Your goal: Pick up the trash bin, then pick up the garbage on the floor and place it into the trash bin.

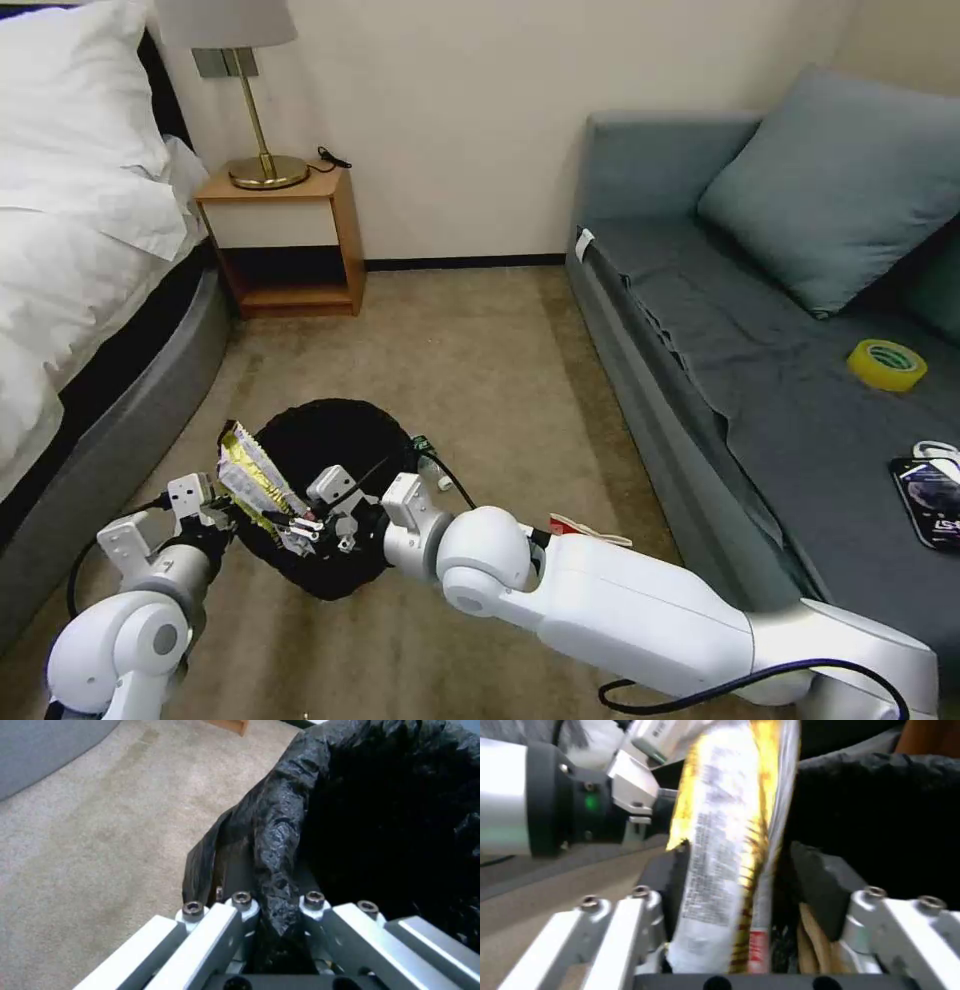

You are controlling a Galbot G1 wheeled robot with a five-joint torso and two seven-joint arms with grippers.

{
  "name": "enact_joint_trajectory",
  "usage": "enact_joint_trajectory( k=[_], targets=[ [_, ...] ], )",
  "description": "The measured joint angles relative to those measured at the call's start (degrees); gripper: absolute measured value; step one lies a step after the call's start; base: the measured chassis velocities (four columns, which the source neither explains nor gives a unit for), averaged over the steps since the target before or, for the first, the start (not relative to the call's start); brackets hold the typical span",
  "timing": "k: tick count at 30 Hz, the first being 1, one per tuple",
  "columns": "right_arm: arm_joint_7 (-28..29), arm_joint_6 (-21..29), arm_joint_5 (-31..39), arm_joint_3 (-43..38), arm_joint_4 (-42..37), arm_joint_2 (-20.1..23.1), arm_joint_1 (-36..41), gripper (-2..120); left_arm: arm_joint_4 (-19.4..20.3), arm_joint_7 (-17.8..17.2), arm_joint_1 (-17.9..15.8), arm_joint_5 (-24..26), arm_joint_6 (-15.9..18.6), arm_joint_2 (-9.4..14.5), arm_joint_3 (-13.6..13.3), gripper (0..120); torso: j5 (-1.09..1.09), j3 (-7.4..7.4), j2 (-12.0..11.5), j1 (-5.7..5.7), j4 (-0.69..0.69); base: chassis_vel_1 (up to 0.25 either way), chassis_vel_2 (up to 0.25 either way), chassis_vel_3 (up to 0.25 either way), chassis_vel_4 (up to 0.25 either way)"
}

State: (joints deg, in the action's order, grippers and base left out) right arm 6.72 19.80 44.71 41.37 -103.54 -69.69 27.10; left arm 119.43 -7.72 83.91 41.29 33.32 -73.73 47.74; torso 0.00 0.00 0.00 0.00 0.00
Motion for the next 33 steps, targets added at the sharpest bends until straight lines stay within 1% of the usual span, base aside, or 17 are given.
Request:
enact_joint_trajectory(
  k=[3, 4, 5, 9, 13, 15, 16, 18, 20, 21, 24, 26, 29, 30, 33],
  targets=[
    [0.21, 0.13, -0.45, -0.77, 0.27, 0.15, 0.53, 67, 0.01, 0.0, -0.01, 0.32, -0.01, 0.26, 0.22, 3, 0.0, 0.0, 0.0, 0.0, 0.0, 0.0, 0.0, 0.0, 0.0],
    [0.24, 0.15, -0.82, -1.14, 0.5, 0.26, 0.78, 74, 0.01, 0.0, -0.05, 0.45, 0.0, 0.43, 0.33, 3, 0.0, 0.0, 0.0, 0.0, 0.0, 0.0, 0.0, 0.0, 0.0],
    [0.24, 0.15, -0.82, -1.14, 0.5, 0.26, 0.78, 74, 0.01, 0.0, -0.05, 0.45, 0.0, 0.43, 0.33, 3, 0.0, 0.0, 0.0, 0.0, 0.0, 0.0, 0.0, 0.0, 0.0],
    [0.8, 0.26, -1.78, -3.48, 1.16, 0.68, 1.62, 92, -0.12, 0.0, -0.17, 0.79, 0.0, 0.74, 0.48, 3, 0.0, 0.0, 0.0, 0.0, 0.0, 0.0, 0.0, 0.0, 0.0],
    [0.94, 0.26, -2.5, -6.37, 1.55, 1.76, 2.42, 99, -0.46, -0.01, -0.23, 0.84, 0.0, 0.94, 0.54, 3, 0.0, 0.0, 0.0, 0.0, -0.01, 0.0, 0.0, 0.0, 0.0],
    [0.98, 0.26, -3.26, -9.43, 1.75, 3.21, 3.17, 100, -0.72, -0.01, -0.33, 0.87, 0.0, 1.06, 0.59, 3, 0.0, 0.0, 0.0, 0.0, 0.0, 0.0, 0.0, 0.0, 0.0],
    [0.98, 0.26, -3.26, -9.43, 1.75, 3.21, 3.17, 100, -0.72, -0.01, -0.33, 0.87, 0.0, 1.06, 0.59, 3, 0.0, 0.0, 0.0, 0.0, 0.0, 0.0, 0.0, 0.0, 0.0],
    [0.97, 0.45, -4.57, -13.18, 1.99, 5.4, 4.12, 100, -1.01, -0.01, -0.45, 0.96, 0.0, 1.21, 0.62, 3, -0.02, 0.0, 0.0, 0.0, 0.0, 0.0, 0.0, 0.0, 0.0],
    [0.49, 0.84, -7.59, -17.19, 3.25, 8.66, 5.07, 100, -1.43, 0.06, -0.61, 0.98, -0.04, 1.48, 0.68, 3, -0.01, 0.0, 0.0, 0.0, 0.0, 0.0, 0.0, 0.0, 0.0],
    [0.49, 0.84, -7.59, -17.19, 3.25, 8.66, 5.07, 100, -1.43, 0.06, -0.61, 0.98, -0.04, 1.48, 0.68, 3, -0.01, 0.0, 0.0, 0.0, 0.0, 0.0, 0.0, 0.0, 0.0],
    [-1.22, 1.47, -11.62, -20.82, 6.35, 12.65, 6.45, 100, -2.11, 0.46, -0.94, 1.03, -0.26, 1.88, 0.96, 3, -0.02, 0.0, 0.0, 0.0, 0.02, 0.0, 0.0, 0.0, 0.0],
    [-1.47, 1.67, -12.27, -21.16, 6.99, 13.19, 6.68, 100, -2.21, 0.52, -1.02, 1.09, -0.28, 1.95, 1.01, 3, -0.02, 0.0, 0.0, 0.0, 0.02, 0.0, 0.0, 0.0, 0.0],
    [-2.7, 3.16, -14.94, -22.23, 11.31, 15.29, 7.98, 100, -2.57, 0.72, -1.43, 1.22, -0.34, 2.25, 1.11, 3, -0.02, 0.0, 0.0, 0.0, 0.01, 0.0, 0.0, 0.0, 0.0],
    [-2.7, 3.16, -14.94, -22.23, 11.31, 15.29, 7.98, 100, -2.57, 0.72, -1.43, 1.22, -0.34, 2.25, 1.11, 3, -0.02, 0.0, 0.0, 0.0, 0.01, 0.0, 0.0, 0.0, 0.0],
    [-3.71, 4.01, -16.94, -22.5, 15.94, 15.74, 8.55, 100, -2.61, 0.92, -1.64, 1.26, -0.44, 2.36, 1.11, 3, -0.02, 0.0, 0.0, 0.0, 0.01, 0.0, 0.0, 0.0, 0.0]
  ],
)
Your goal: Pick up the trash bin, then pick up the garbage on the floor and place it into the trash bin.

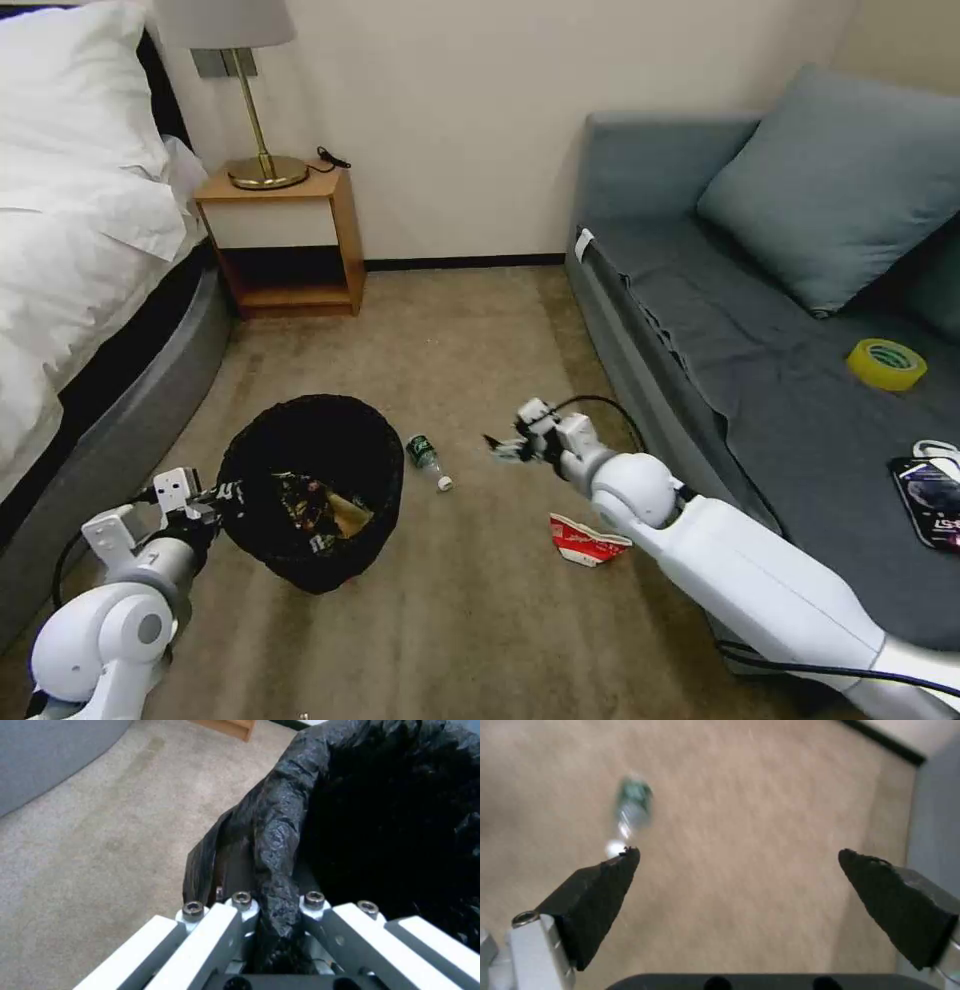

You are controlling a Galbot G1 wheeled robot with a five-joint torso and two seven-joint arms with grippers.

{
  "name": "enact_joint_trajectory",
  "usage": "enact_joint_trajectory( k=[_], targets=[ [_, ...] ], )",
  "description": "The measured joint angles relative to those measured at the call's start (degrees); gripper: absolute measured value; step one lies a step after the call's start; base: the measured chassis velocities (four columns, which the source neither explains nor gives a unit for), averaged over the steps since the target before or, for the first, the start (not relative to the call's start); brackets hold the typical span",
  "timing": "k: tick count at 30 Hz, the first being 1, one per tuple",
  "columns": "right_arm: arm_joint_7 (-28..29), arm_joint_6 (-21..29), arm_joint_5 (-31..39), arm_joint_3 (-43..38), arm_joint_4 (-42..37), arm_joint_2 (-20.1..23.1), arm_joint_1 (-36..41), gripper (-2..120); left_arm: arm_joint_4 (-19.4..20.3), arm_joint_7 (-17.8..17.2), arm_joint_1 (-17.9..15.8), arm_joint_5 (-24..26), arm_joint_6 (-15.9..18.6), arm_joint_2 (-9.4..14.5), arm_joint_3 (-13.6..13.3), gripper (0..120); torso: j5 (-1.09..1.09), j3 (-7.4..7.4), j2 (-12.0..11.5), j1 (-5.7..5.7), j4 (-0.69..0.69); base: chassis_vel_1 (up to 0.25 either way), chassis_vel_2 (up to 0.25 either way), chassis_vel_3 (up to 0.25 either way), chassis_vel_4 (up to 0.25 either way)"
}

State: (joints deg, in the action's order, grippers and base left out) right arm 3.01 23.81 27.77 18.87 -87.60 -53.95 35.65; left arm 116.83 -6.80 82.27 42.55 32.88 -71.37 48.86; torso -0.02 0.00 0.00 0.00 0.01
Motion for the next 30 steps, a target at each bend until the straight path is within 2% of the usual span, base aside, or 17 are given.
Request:
enact_joint_trajectory(
  k=[3, 6, 7, 11, 13, 14, 19, 23, 30],
  targets=[
    [-0.76, 0.82, -0.2, 0.49, 2.75, 0.08, -0.07, 100, -0.02, 0.14, -0.08, 0.02, -0.04, 0.02, 0.01, 3, 0.02, 0.0, 0.0, 0.0, 0.0, 0.0, 0.0, 0.0, 0.0],
    [-5.68, 3.71, 0.3, 2.21, 6.98, -0.02, -1.46, 100, -0.11, 0.48, -0.09, 0.06, -0.09, 0.02, 0.23, 3, 0.02, 0.0, 0.0, 0.0, -0.01, 0.0, 0.0, 0.0, 0.0],
    [-5.68, 3.71, 0.3, 2.21, 6.98, -0.02, -1.46, 100, -0.11, 0.48, -0.09, 0.06, -0.09, 0.02, 0.23, 3, 0.02, 0.0, 0.0, 0.0, -0.01, 0.0, 0.0, 0.0, 0.0],
    [-14.88, 9.01, 0.81, 4.92, 11.61, -0.3, -4.78, 100, -0.53, 1.09, -0.03, 0.2, -0.29, 0.05, 0.84, 3, 0.02, 0.0, 0.0, 0.0, -0.01, 0.0, 0.0, 0.0, 0.0],
    [-15.88, 9.51, 0.8, 5.34, 12.28, -0.37, -5.25, 100, -0.6, 1.17, -0.01, 0.21, -0.34, 0.08, 0.93, 3, 0.02, 0.0, 0.0, 0.0, -0.01, 0.0, 0.0, 0.0, 0.0],
    [-19.02, 10.46, 0.23, 6.99, 14.87, -0.64, -6.78, 100, -0.78, 1.34, 0.05, 0.24, -0.45, 0.11, 1.16, 3, 0.02, 0.0, 0.0, 0.0, -0.02, 0.0, 0.0, 0.0, 0.0],
    [-22.69, 10.54, -1.34, 10.49, 20.44, -1.36, -9.11, 100, -0.95, 1.53, 0.23, 0.39, -0.6, 0.14, 1.76, 3, 0.02, 0.0, 0.0, 0.0, -0.01, 0.0, 0.0, 0.0, 0.0],
    [-26.12, 8.26, -5.14, 12.94, 28.05, -2.85, -10.85, 100, -0.96, 1.69, 0.56, 0.59, -0.68, 0.11, 2.5, 3, 0.02, 0.0, 0.0, 0.0, -0.01, 0.0, 0.0, 0.0, 0.0],
    [-27.55, 5.29, -7.23, 14.33, 34.35, -5.09, -12.21, 100, -1.01, 1.82, 0.71, 0.66, -0.75, -0.2, 2.99, 3, 0.02, 0.0, 0.0, 0.0, -0.01, 0.0, 0.0, 0.0, 0.0]
  ],
)
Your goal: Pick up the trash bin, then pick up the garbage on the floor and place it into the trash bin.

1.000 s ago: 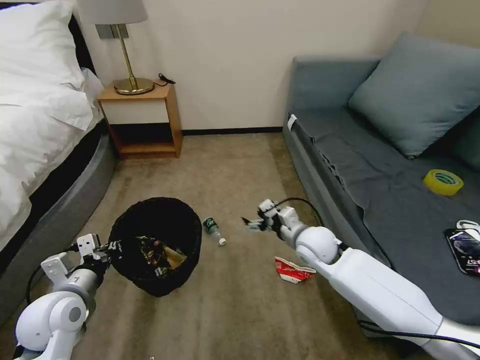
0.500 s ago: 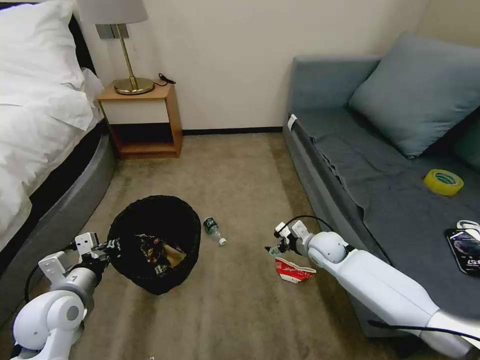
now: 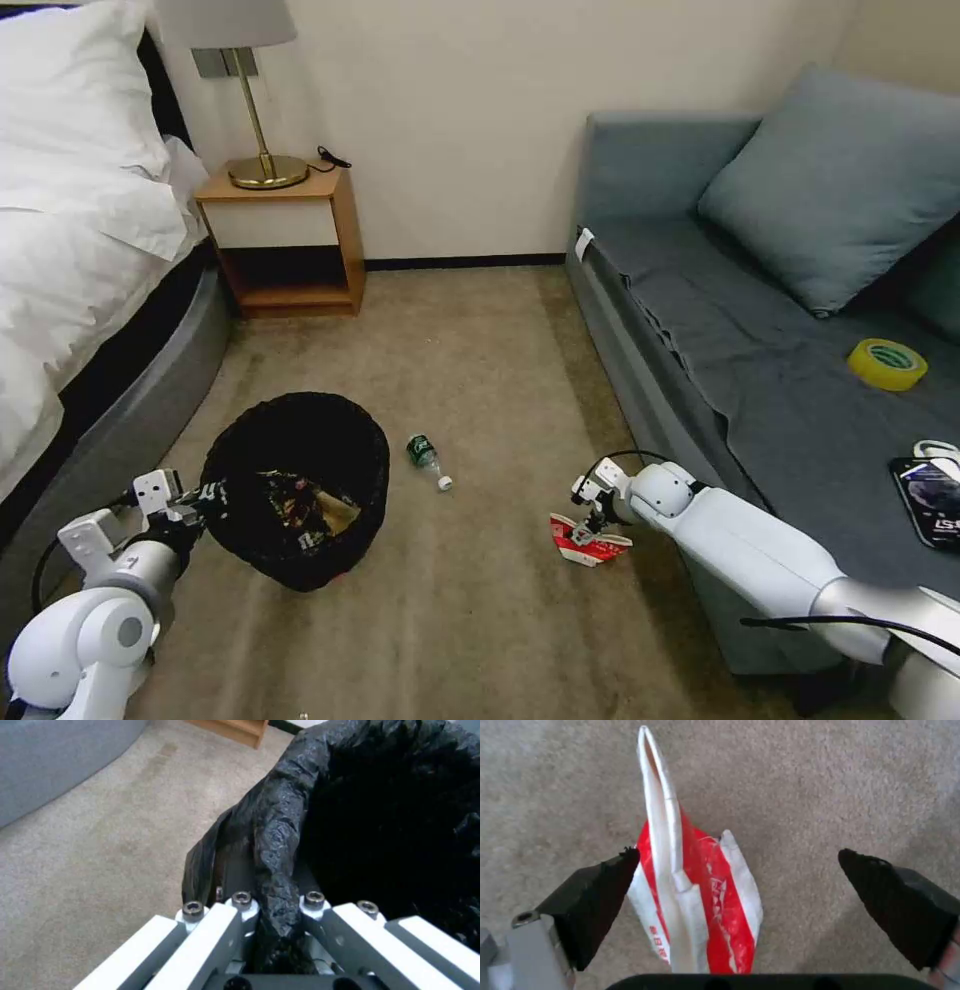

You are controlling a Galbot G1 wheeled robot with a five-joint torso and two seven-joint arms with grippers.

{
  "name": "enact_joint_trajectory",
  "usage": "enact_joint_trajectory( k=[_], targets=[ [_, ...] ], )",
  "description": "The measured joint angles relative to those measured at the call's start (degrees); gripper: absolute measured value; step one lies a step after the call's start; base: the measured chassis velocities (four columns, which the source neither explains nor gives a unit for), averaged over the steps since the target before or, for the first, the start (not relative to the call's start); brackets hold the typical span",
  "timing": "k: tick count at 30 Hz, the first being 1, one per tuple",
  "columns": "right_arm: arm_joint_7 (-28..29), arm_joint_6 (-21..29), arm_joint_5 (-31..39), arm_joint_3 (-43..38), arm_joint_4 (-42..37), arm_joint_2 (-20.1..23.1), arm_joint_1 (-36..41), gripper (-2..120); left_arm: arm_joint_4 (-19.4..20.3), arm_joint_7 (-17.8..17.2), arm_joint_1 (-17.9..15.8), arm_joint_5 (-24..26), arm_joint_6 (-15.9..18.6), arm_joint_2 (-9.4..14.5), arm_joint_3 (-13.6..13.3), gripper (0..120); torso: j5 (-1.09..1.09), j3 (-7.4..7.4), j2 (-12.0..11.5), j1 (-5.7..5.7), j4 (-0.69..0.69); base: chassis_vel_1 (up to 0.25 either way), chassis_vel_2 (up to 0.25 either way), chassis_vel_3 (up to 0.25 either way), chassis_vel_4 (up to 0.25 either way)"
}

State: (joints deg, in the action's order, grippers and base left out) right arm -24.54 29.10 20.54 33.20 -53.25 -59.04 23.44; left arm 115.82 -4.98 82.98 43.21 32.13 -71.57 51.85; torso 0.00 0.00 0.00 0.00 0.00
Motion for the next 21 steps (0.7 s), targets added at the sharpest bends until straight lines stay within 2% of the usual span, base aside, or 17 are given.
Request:
enact_joint_trajectory(
  k=[21],
  targets=[
    [0.26, -4.74, -4.48, 1.06, 11.63, -6.65, -0.39, 100, -0.3, 0.58, 0.83, -0.32, -0.65, -0.91, 0.46, 3, 0.01, 0.0, 0.0, 0.0, 0.01, 0.0, 0.0, 0.0, 0.0]
  ],
)
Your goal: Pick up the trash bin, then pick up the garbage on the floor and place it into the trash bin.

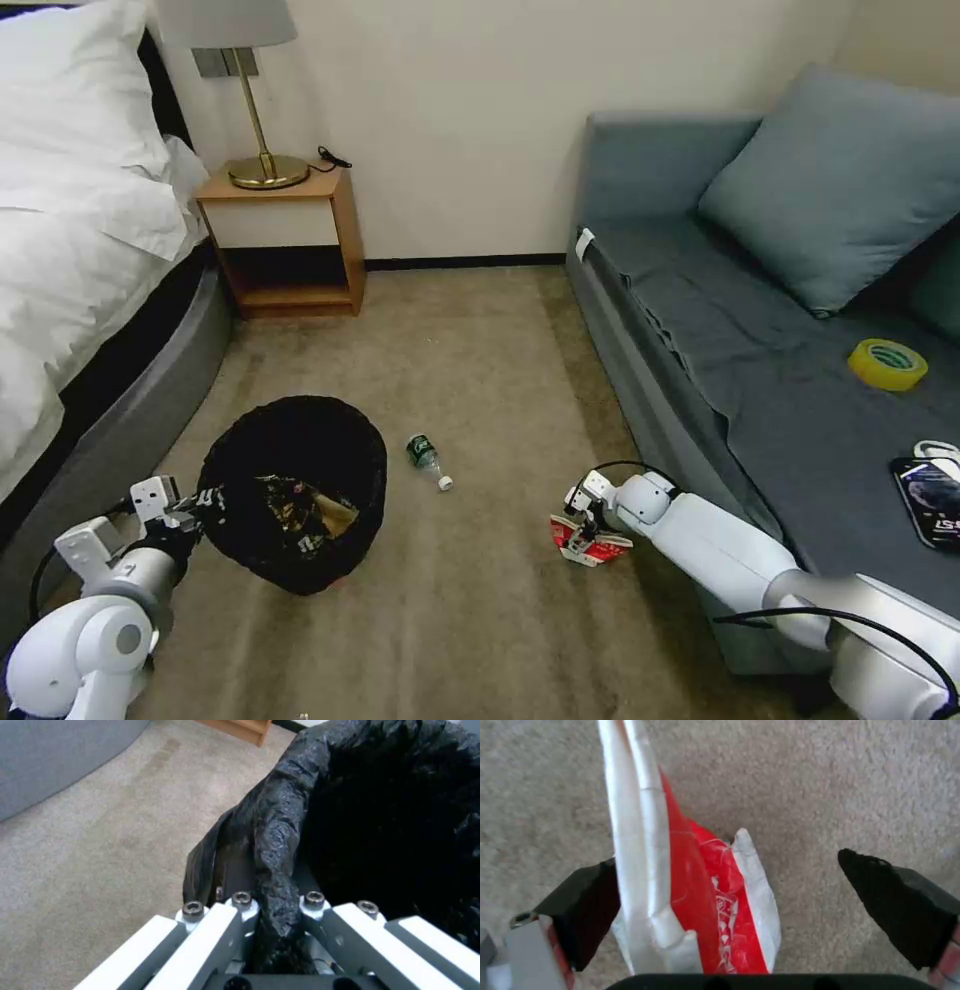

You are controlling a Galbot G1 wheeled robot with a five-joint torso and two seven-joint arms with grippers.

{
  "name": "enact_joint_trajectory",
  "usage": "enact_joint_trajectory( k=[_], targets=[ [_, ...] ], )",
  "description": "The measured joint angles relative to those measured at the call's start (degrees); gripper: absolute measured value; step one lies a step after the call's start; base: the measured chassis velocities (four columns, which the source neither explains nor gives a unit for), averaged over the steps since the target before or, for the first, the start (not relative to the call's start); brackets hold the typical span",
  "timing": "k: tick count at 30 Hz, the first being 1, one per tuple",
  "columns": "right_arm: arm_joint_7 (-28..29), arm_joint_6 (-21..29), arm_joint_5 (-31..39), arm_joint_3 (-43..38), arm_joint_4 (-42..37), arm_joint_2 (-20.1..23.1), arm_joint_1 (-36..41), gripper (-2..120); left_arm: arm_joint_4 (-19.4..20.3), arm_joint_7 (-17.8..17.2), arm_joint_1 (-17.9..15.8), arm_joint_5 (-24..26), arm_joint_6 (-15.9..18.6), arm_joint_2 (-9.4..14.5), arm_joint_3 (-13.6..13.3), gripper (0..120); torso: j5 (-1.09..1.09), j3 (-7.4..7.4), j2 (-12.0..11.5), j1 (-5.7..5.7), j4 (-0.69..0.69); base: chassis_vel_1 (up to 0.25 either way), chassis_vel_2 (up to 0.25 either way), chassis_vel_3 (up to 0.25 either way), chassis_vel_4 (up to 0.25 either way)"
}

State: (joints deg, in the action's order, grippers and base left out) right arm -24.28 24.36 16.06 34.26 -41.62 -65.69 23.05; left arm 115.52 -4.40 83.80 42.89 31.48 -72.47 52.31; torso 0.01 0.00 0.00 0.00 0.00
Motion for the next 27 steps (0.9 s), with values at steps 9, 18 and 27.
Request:
enact_joint_trajectory(
  k=[9, 18, 27],
  targets=[
    [0.22, -0.57, -0.96, -0.76, 1.89, -1.96, 0.11, 85, -0.38, 0.08, -0.18, 0.01, -0.1, 0.52, 0.0, 3, 0.06, 0.01, 0.03, -0.01, 0.03, 0.0, 0.0, 0.0, 0.0],
    [1.08, -0.65, -0.93, -0.85, 2.1, -2.55, 0.41, 64, -0.75, 0.21, -0.43, 0.08, -0.21, 0.98, -0.14, 3, 0.03, 0.02, 0.05, -0.01, 0.03, 0.0, 0.0, 0.0, 0.0],
    [3.62, -0.8, -0.63, -1.34, 2.33, -2.66, 1.28, 44, -0.95, 0.34, -0.57, 0.12, -0.31, 1.56, -0.44, 3, -0.01, 0.02, 0.03, -0.02, -0.03, 0.0, 0.0, 0.0, 0.0]
  ],
)
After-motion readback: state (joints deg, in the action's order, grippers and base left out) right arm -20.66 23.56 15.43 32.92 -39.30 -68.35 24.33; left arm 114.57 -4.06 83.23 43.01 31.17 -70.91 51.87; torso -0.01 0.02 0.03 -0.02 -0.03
